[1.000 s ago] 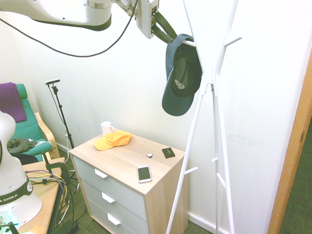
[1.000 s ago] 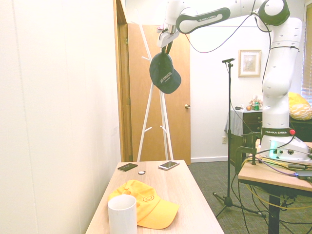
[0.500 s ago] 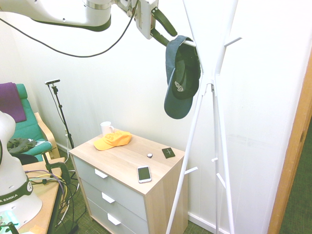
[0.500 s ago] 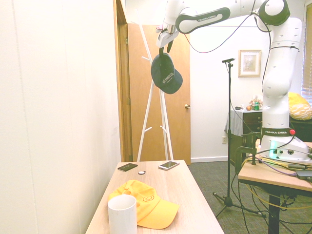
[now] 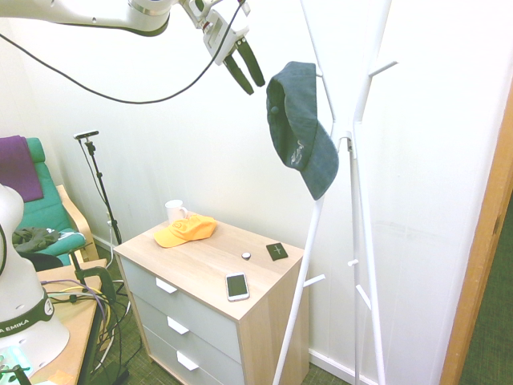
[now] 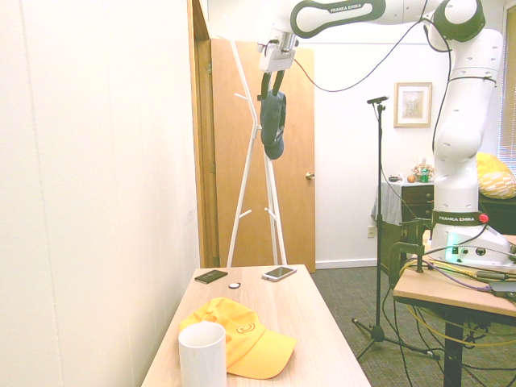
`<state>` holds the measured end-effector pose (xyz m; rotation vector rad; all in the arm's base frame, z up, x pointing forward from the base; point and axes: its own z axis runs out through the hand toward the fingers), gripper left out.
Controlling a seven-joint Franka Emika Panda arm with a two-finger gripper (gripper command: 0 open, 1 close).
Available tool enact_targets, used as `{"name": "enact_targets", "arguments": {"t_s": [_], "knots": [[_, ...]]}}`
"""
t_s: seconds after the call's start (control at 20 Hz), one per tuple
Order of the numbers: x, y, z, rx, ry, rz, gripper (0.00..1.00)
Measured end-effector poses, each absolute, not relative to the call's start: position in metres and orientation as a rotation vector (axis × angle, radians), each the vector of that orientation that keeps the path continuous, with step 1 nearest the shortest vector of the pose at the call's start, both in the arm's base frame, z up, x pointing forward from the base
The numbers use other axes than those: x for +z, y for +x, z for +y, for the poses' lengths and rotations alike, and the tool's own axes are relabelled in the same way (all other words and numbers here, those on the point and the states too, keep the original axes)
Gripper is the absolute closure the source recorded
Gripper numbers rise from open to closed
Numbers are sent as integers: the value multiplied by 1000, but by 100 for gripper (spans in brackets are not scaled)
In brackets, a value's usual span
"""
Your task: Hang the cap
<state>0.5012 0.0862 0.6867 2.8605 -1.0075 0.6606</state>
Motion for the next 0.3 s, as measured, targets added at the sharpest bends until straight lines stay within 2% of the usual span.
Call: {"name": "enact_targets", "arguments": {"t_s": [0.3], "knots": [[652, 503, 89, 277, 3032, -950, 0]]}}
